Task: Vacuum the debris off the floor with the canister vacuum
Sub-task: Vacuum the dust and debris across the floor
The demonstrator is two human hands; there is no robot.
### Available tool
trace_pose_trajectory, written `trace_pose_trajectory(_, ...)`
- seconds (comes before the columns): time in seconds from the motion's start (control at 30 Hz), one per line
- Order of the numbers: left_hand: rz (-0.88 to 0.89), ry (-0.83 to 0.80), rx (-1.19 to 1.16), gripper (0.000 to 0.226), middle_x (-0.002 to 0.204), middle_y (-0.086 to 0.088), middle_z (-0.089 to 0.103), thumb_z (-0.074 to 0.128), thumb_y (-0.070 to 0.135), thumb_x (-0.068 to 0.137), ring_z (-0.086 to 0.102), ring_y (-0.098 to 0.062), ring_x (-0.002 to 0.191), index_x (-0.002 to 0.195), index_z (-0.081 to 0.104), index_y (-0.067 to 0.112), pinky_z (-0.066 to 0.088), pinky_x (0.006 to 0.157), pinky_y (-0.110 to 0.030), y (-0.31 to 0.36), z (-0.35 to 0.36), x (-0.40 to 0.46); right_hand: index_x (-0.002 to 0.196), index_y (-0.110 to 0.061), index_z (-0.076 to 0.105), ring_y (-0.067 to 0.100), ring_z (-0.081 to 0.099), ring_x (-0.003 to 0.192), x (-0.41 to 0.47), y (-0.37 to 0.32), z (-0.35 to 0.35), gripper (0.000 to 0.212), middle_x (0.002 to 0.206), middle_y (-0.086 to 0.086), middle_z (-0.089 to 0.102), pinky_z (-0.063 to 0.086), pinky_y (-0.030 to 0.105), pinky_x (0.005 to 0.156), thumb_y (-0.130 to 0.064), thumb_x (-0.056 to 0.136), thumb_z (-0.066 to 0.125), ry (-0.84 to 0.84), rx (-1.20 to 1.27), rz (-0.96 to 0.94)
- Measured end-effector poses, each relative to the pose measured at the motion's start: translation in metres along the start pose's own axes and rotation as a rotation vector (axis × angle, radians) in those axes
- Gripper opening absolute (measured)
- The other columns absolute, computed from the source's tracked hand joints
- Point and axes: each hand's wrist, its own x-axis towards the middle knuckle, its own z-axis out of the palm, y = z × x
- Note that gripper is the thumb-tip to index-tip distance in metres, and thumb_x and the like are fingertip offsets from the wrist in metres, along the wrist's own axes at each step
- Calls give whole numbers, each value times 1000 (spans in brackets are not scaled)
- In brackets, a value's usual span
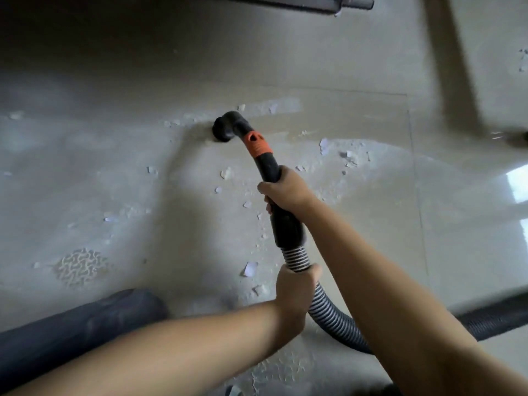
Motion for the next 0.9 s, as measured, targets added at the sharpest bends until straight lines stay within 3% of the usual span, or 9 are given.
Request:
trace_pose_trajectory(0.13,89,-136,65,13,78,-12,61,57,22,70,55,-22,67,76,57,11,41,62,-29,29,6,2,87,-8,47,18,52,42,13,8,-50,14,61,7,53,49,31,51,-5,79,58,275,207,12)
trace_pose_trajectory(0.2,123,-194,126,7,79,-10,60,60,18,73,55,-22,70,75,55,13,42,64,-30,45,11,10,90,-7,47,16,52,42,16,18,-85,16,60,5,52,48,28,50,-4,79,58,450,344,51)
trace_pose_trajectory(0.3,139,-211,120,9,77,-9,58,61,14,78,55,-22,70,74,53,15,43,65,-30,57,17,23,92,-7,46,13,52,40,25,20,-104,17,59,4,51,47,26,50,-5,79,58,513,437,75)
trace_pose_trajectory(0.47,75,-5,-12,8,76,-9,61,57,16,82,55,-20,63,78,56,9,42,59,-26,39,-1,25,85,-9,43,16,48,42,42,-11,-32,14,63,7,49,46,24,44,-3,80,55,245,259,20)
trace_pose_trajectory(0.53,57,84,-59,15,66,-3,57,55,14,87,50,-13,53,73,53,11,40,48,-20,27,-11,26,90,-7,45,18,51,41,37,-18,6,16,64,8,52,47,26,44,-6,80,58,65,122,-6)
trace_pose_trajectory(0.67,-4,130,-62,29,54,2,47,51,10,94,44,-11,49,66,46,12,38,47,-18,11,-17,25,100,-6,49,19,53,44,24,-18,39,21,67,8,56,49,27,47,-7,81,59,-176,-3,-36)
trace_pose_trajectory(0.73,29,118,-102,22,46,4,50,56,11,84,46,-15,48,64,49,9,35,48,-21,12,-18,22,96,-8,48,18,51,43,27,-13,27,17,65,7,54,48,28,47,-7,82,59,-101,83,-31)
trace_pose_trajectory(0.8,71,39,-64,12,58,-5,54,57,17,71,48,-20,53,69,53,7,36,51,-22,21,-19,20,89,-9,47,16,50,41,30,-6,3,13,63,6,53,47,28,48,-6,81,58,93,182,-17)
trace_pose_trajectory(0.9,89,-42,5,4,73,-10,58,57,13,75,53,-21,63,74,53,11,41,61,-28,38,-18,21,91,-7,46,12,52,39,30,4,-37,15,63,5,53,48,26,49,-7,80,56,375,333,32)
